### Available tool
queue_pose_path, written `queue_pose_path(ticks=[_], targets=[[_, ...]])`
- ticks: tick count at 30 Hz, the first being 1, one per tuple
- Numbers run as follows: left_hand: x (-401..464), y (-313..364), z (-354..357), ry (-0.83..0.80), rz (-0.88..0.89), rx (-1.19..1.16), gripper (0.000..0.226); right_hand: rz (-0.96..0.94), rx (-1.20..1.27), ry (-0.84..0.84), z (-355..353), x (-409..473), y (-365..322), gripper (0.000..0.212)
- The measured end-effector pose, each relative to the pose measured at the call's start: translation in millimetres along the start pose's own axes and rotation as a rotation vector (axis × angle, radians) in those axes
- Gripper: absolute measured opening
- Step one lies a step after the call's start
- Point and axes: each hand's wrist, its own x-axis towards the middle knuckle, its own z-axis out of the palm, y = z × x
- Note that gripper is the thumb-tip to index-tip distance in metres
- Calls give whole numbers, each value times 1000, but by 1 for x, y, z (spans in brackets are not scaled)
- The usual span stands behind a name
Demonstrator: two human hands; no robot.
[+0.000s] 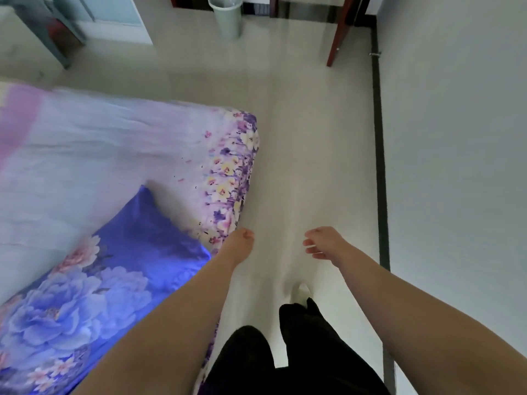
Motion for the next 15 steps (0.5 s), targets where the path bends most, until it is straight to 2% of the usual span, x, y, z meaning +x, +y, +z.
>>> queue_pose_path(ticks=[6,13,15], targets=[[86,88,-33,-6,-17,-111,28,13,-64,-6,-41,97,-128,12],[236,128,-104,26,-120,-200,21,101,-76,-61,-20,231,-247,13],[274,137,-132,24,-156,-197,26,143,-75,-59,-12,265,-279,8]])
